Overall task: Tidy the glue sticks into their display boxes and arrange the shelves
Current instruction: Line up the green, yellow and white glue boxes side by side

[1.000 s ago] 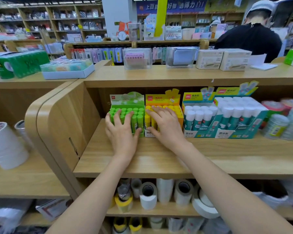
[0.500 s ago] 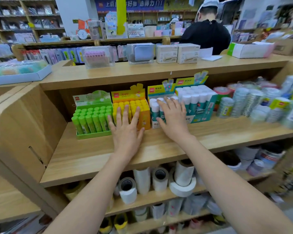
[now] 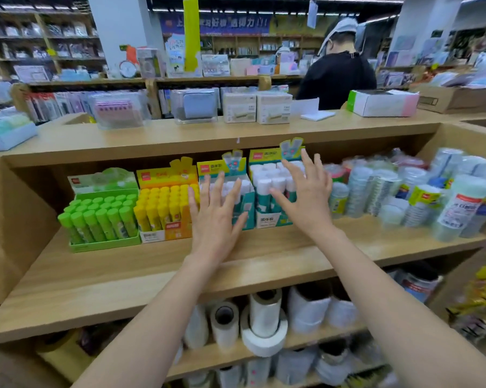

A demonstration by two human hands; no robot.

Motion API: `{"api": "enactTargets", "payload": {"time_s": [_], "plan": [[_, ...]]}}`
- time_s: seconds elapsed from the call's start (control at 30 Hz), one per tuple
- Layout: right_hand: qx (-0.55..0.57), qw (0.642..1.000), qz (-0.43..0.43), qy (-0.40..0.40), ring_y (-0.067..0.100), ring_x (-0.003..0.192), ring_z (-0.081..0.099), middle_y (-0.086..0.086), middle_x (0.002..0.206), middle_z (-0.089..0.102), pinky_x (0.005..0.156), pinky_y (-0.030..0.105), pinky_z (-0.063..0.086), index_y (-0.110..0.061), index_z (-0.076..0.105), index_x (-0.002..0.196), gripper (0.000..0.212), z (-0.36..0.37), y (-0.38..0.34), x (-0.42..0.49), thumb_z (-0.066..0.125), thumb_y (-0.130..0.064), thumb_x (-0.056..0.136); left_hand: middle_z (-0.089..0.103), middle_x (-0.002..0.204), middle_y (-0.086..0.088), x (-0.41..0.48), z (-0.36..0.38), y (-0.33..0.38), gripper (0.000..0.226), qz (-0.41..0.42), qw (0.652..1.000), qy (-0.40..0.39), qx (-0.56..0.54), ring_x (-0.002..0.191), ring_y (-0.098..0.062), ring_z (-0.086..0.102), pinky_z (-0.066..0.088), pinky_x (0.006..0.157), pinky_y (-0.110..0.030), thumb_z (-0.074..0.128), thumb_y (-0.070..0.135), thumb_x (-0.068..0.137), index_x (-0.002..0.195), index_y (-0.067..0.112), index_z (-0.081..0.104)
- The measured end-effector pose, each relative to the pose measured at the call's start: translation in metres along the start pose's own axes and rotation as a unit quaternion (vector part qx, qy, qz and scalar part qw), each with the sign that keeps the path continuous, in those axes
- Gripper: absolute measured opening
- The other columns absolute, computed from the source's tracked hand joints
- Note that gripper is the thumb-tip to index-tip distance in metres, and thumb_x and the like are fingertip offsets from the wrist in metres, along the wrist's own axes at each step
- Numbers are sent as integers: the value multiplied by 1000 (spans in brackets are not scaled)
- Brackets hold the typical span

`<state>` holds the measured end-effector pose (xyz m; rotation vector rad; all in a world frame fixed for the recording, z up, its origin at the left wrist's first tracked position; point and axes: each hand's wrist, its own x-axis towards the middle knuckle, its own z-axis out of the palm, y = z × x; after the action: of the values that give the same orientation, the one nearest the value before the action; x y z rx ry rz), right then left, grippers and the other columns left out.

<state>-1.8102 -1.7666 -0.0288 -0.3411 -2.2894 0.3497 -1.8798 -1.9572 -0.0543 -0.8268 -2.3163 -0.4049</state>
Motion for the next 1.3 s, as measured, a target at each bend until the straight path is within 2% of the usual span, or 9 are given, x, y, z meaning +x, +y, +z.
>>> {"api": "enactTargets", "payload": {"time_s": [0.07,0.17,0.23,0.5,0.87,1.3], "plan": [[31,998,32,-54,33,150,7,6,163,13,117,57,16,-32,44,144,64,0,16,3,63,-55,87,27,159,-8,2,7,6,65,-18,1000,-1,12,149,-33,15,0,119,-57,54,51,92,151,32,34],[108,991,38,-72,30,141,30,7,157,24,110,50,37,-26,47,142,65,3,24,4,71,-45,84,42,148,-10,4,14,7,62,-34,999,15,21,142,-34,29,9,117,-59,62,49,88,144,30,44],[110,992,26,-64,29,133,39,7,151,31,106,45,41,-24,49,139,63,4,25,5,72,-44,84,47,143,-10,5,17,7,59,-43,999,25,24,138,-33,32,13,116,-58,65,47,87,141,29,47],[107,993,-1,-44,28,128,43,5,148,35,102,40,43,-25,50,137,62,11,22,2,72,-46,83,48,139,-8,2,19,4,56,-35,998,51,21,135,-32,35,19,114,-54,64,47,87,138,29,49],[106,993,5,-42,28,130,44,4,148,36,100,42,46,-25,52,135,59,13,10,1,72,-45,82,50,139,-7,-1,17,-7,55,-26,998,59,26,131,-30,35,23,104,-48,65,47,87,137,31,49],[108,993,4,-36,25,131,41,5,149,35,102,37,41,-24,51,136,61,28,-31,-9,72,-44,83,48,139,-6,-11,6,-42,53,-49,997,62,17,132,-30,36,25,106,-50,56,50,85,134,30,51]]}}
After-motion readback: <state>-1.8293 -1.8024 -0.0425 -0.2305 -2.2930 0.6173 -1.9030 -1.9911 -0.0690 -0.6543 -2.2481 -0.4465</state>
